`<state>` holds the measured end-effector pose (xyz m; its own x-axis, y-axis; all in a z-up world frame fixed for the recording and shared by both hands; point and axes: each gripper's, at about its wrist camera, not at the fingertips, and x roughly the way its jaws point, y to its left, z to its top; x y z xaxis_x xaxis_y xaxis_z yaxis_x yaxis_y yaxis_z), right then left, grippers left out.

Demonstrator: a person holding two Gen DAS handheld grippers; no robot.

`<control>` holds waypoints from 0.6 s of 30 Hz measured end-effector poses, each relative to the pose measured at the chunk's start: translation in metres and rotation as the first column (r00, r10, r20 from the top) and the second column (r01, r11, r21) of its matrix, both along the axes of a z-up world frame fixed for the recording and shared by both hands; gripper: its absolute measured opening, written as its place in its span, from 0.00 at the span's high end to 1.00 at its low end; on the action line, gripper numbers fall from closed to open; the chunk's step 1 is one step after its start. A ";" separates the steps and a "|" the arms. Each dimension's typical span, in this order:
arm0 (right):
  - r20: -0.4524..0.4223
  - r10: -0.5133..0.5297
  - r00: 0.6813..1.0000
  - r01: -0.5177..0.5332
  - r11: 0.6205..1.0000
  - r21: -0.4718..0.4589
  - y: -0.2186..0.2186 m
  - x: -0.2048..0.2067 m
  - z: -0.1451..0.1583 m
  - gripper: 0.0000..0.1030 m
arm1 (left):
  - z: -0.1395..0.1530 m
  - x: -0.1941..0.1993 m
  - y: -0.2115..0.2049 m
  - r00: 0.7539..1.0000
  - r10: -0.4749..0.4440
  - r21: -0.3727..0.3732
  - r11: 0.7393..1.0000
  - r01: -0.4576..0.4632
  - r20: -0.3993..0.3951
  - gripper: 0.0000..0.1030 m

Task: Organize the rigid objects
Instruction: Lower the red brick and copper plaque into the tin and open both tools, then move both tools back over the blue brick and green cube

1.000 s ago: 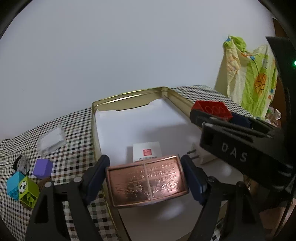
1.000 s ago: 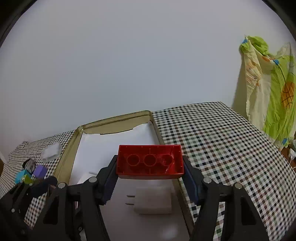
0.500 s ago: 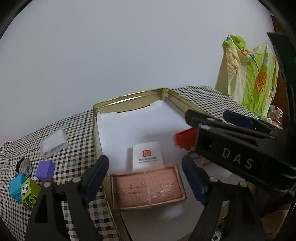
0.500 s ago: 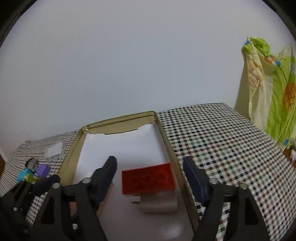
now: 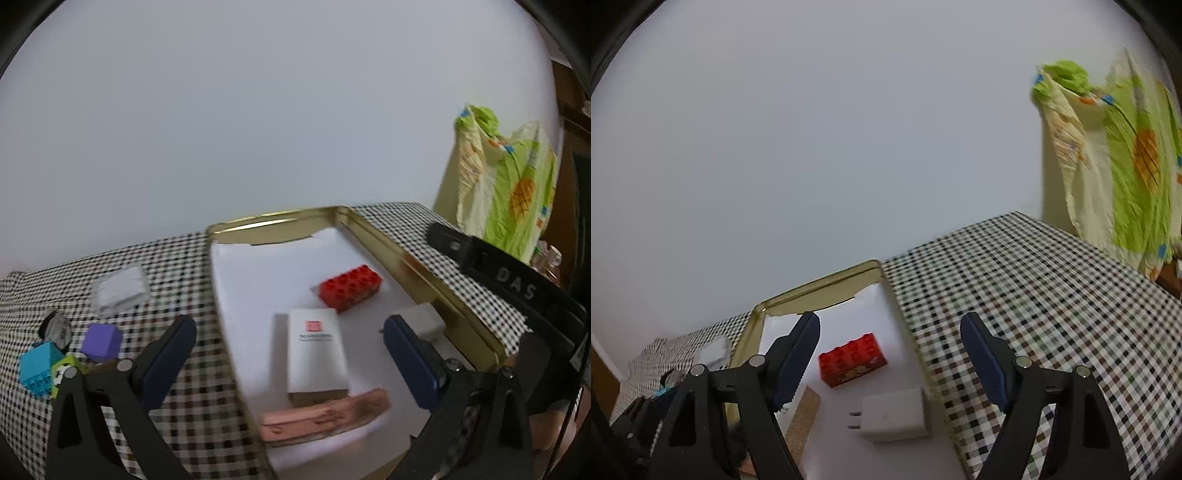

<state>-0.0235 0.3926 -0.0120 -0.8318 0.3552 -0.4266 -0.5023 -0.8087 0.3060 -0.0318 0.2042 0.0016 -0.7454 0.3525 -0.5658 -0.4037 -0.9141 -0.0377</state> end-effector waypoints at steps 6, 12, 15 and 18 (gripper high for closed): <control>-0.054 -0.106 0.993 0.108 0.993 0.040 0.003 0.012 0.003 0.22 | 0.001 -0.009 -0.024 0.994 0.099 -0.018 0.995 -0.100 -0.049 0.01; -0.201 -0.204 0.958 0.231 0.966 0.118 -0.006 0.037 0.014 0.22 | 0.003 -0.010 -0.052 0.971 0.204 -0.027 0.978 -0.209 -0.125 0.01; -0.227 -0.240 0.944 0.277 0.949 0.148 -0.010 0.041 0.017 0.22 | 0.002 -0.009 -0.068 0.964 0.225 -0.023 0.973 -0.230 -0.142 0.01; -0.211 -0.264 0.941 0.301 0.938 0.174 -0.014 0.043 0.019 0.22 | 0.000 -0.004 -0.080 0.952 0.250 -0.026 0.966 -0.258 -0.177 0.01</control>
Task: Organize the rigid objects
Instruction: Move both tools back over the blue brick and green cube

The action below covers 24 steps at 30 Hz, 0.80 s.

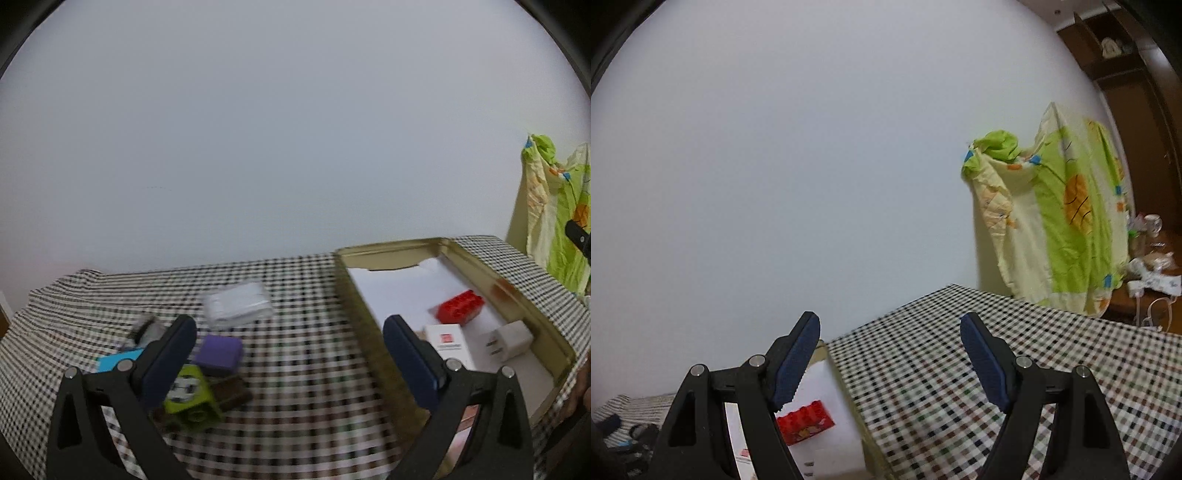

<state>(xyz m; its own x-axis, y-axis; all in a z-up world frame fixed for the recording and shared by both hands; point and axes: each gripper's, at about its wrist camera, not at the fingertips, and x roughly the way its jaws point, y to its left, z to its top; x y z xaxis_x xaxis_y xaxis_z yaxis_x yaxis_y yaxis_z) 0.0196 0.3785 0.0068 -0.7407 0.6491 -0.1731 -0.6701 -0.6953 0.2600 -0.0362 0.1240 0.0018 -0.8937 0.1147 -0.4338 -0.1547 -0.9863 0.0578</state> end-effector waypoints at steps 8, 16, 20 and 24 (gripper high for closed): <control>0.063 0.006 0.998 -0.008 1.000 0.022 -0.030 0.005 -0.001 0.22 | -0.003 0.006 -0.017 1.000 0.006 -0.017 1.000 -0.006 -0.015 0.01; 0.062 0.054 0.997 -0.054 0.999 -0.008 -0.071 0.011 -0.006 0.22 | -0.001 0.018 -0.037 0.999 -0.022 -0.016 1.000 0.021 -0.036 0.01; 0.076 0.102 0.992 -0.103 0.995 0.000 -0.097 0.006 -0.005 0.22 | -0.002 0.015 -0.063 1.000 -0.006 0.009 1.000 0.006 -0.004 0.01; 0.078 0.150 0.986 -0.150 0.989 -0.014 -0.119 -0.004 -0.006 0.22 | -0.005 0.008 -0.092 1.000 0.020 0.026 0.999 -0.021 0.023 0.01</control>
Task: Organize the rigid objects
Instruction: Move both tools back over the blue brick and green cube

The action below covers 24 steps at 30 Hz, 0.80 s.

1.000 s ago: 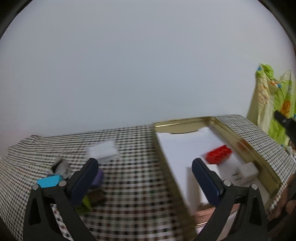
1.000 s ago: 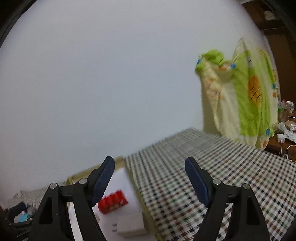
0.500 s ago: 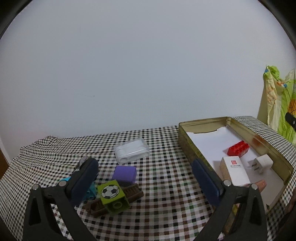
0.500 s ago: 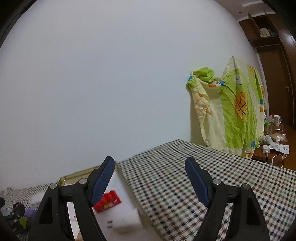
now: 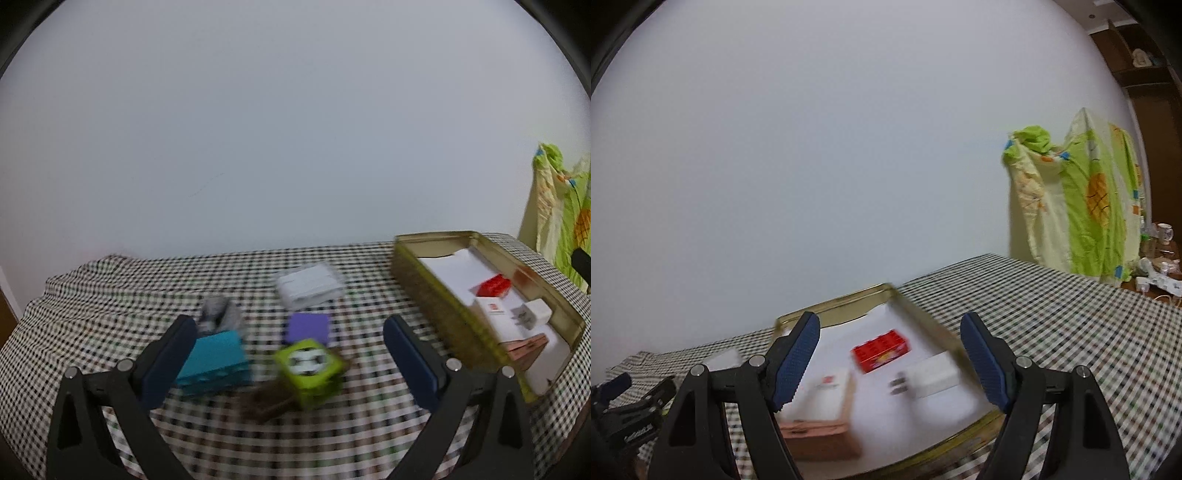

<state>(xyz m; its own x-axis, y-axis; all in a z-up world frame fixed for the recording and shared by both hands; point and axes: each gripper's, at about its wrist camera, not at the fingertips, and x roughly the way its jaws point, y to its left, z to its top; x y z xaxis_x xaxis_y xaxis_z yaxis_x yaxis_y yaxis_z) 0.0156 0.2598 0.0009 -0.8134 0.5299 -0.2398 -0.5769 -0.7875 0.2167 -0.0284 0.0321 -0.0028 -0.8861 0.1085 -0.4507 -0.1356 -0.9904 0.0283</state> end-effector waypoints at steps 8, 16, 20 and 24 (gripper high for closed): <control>0.015 0.123 0.992 -0.123 0.992 0.003 -0.044 -0.027 0.000 0.22 | -0.002 -0.015 -0.069 0.994 0.110 0.021 0.994 -0.110 0.024 0.01; 0.082 0.265 0.961 -0.266 0.964 0.001 -0.085 -0.059 -0.006 0.22 | -0.004 -0.030 -0.112 0.978 0.205 0.004 0.979 -0.205 0.021 0.01; 0.146 0.357 0.923 -0.355 0.934 -0.042 -0.105 -0.081 -0.012 0.22 | -0.005 -0.035 -0.124 0.973 0.228 0.006 0.974 -0.228 0.037 0.01; 0.224 0.466 0.856 -0.448 0.885 -0.126 -0.123 -0.110 -0.023 0.22 | -0.005 -0.041 -0.129 0.969 0.244 -0.025 0.970 -0.243 0.040 0.01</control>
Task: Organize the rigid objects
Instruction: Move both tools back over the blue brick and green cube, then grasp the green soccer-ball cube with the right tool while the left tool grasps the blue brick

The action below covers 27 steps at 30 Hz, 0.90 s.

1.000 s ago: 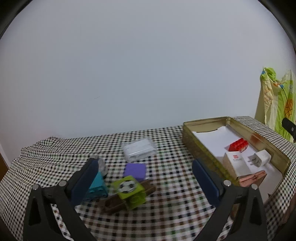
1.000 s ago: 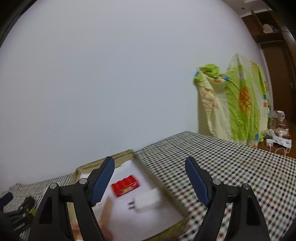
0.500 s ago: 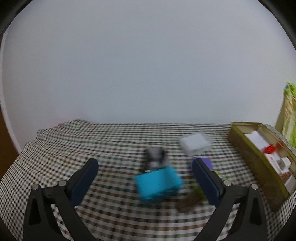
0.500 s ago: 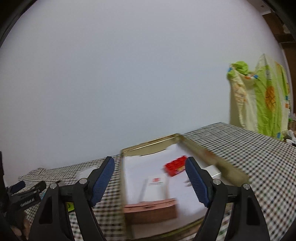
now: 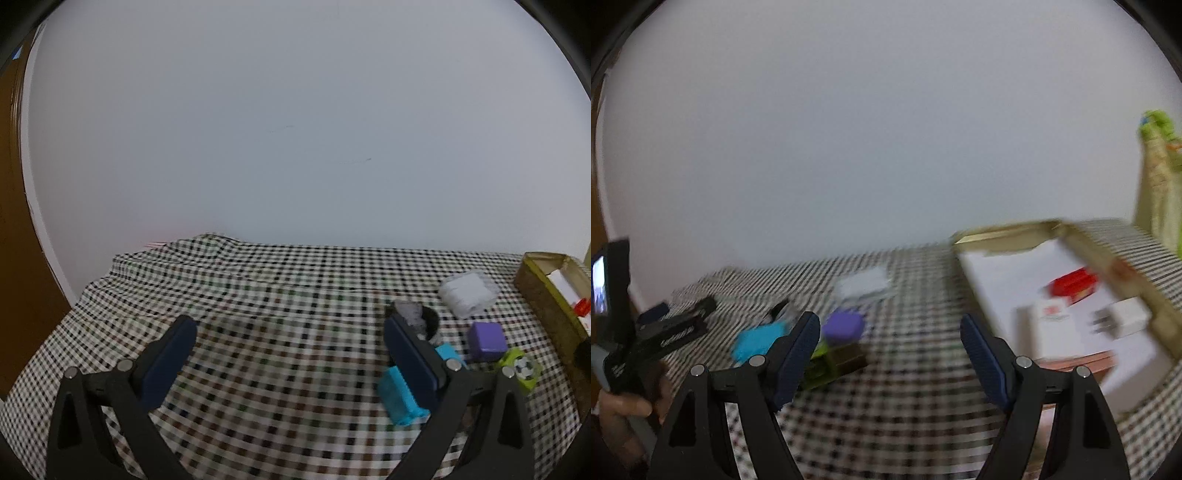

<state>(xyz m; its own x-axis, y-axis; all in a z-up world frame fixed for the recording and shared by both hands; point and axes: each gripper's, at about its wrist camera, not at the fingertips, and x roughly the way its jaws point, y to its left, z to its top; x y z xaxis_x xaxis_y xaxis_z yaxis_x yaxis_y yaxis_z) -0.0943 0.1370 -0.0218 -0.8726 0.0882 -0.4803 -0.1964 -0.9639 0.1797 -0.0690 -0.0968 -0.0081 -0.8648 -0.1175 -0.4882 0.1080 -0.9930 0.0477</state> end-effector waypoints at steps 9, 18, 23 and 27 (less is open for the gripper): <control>0.164 0.146 0.976 -0.153 0.988 0.030 -0.033 -0.044 -0.017 0.22 | -0.002 -0.007 -0.010 0.998 0.009 0.083 0.996 -0.015 0.063 0.01; 0.250 0.171 0.953 -0.181 0.983 0.020 -0.040 -0.062 -0.028 0.41 | -0.004 -0.010 -0.009 0.996 0.007 0.098 0.995 -0.016 0.084 0.01; 0.264 0.182 0.947 -0.188 0.982 -0.001 -0.040 -0.064 -0.031 0.63 | -0.007 -0.010 -0.011 0.996 -0.005 0.125 0.992 -0.007 0.091 0.01; 0.221 0.204 0.954 -0.203 0.979 -0.024 -0.035 -0.058 -0.028 0.67 | -0.007 -0.010 -0.009 0.996 -0.024 0.128 0.992 0.012 0.091 0.01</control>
<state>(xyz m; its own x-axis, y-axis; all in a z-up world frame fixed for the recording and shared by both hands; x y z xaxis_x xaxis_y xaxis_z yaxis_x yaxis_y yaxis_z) -0.1521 0.1022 -0.0498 -0.7441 -0.0808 -0.6632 -0.0310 -0.9874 0.1551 -0.0785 -0.1053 -0.0152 -0.8166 -0.0346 -0.5762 0.0914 -0.9934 -0.0699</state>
